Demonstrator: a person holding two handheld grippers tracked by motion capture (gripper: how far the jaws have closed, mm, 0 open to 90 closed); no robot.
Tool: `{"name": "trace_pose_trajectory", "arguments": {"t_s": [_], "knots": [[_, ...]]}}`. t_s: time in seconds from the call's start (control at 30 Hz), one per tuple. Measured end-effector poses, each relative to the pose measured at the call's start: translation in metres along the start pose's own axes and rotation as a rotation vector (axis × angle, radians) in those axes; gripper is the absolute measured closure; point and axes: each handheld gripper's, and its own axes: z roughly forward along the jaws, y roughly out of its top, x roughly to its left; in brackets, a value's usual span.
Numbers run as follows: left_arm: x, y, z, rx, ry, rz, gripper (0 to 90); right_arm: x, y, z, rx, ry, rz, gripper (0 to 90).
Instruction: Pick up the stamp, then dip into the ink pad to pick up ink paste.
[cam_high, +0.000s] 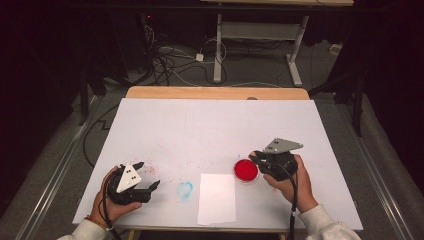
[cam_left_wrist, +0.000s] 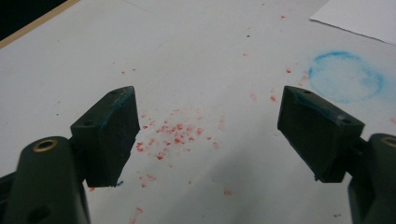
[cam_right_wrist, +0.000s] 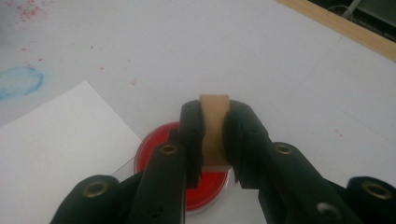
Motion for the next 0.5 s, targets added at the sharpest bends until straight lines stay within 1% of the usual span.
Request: {"name": "trace_pose_trajectory", "arguments": {"t_s": [0.13,0.23,0.4,0.43,0.47,0.5], "knots": [[-0.001,-0.001,-0.002,0.005,0.005,0.003,20.0,0.000,0.003,-0.006,-0.026,0.002,-0.007,76.2],[-0.002,-0.002,-0.003,0.007,0.006,-0.002,19.9,0.000,0.006,-0.012,-0.046,0.005,-0.004,76.2],[-0.002,-0.003,-0.003,0.010,0.008,-0.007,20.0,0.001,0.011,-0.019,-0.081,0.020,-0.009,76.2],[-0.003,-0.003,-0.003,0.018,0.002,-0.021,20.0,0.002,0.012,-0.021,-0.087,0.023,-0.015,76.2],[-0.002,-0.004,-0.003,0.015,0.007,-0.010,20.0,0.002,0.013,-0.022,-0.093,0.023,-0.015,76.2],[-0.002,-0.004,-0.004,0.016,0.010,-0.010,19.9,0.003,0.014,-0.023,-0.096,0.024,-0.016,76.2]]}}
